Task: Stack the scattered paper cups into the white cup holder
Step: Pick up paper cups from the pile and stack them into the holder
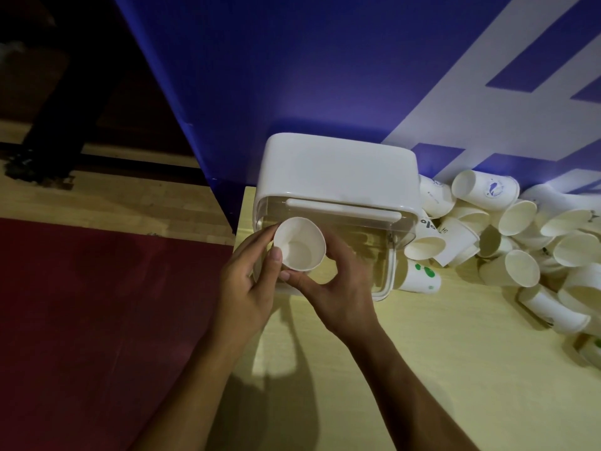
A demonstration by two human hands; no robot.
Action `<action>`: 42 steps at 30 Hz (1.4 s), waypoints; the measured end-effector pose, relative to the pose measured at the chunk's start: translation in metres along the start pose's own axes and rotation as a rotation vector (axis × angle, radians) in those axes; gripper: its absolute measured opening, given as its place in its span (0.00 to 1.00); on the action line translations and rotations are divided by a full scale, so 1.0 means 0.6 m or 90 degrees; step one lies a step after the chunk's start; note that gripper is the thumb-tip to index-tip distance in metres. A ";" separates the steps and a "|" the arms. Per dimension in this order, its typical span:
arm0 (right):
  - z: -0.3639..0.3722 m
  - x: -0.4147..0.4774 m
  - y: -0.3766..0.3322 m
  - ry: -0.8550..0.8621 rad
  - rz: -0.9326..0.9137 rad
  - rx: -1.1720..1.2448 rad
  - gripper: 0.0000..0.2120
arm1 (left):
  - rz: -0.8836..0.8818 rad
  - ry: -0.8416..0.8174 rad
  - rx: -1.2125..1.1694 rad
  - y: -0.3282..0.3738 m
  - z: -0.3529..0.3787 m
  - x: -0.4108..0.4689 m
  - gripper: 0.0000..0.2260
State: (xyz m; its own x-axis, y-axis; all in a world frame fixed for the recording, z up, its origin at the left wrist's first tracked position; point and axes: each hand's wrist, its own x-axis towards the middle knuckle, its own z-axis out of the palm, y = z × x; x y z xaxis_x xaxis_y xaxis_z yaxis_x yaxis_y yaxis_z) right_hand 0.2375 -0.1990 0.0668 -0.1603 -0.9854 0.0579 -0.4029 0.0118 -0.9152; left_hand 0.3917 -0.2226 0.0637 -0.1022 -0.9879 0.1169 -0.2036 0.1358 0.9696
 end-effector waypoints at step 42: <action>-0.393 -0.219 0.240 0.161 0.287 -0.073 0.11 | 0.398 -0.410 0.897 0.060 0.439 0.047 0.36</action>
State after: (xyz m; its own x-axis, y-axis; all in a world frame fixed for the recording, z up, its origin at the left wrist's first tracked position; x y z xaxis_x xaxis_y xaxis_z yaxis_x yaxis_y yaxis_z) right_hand -0.0119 -0.0279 0.0213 -0.5469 -0.8068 -0.2236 -0.3382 0.4573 -0.8225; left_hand 0.1248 -0.2259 0.0451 -0.7843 -0.6171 -0.0636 -0.6008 0.7811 -0.1700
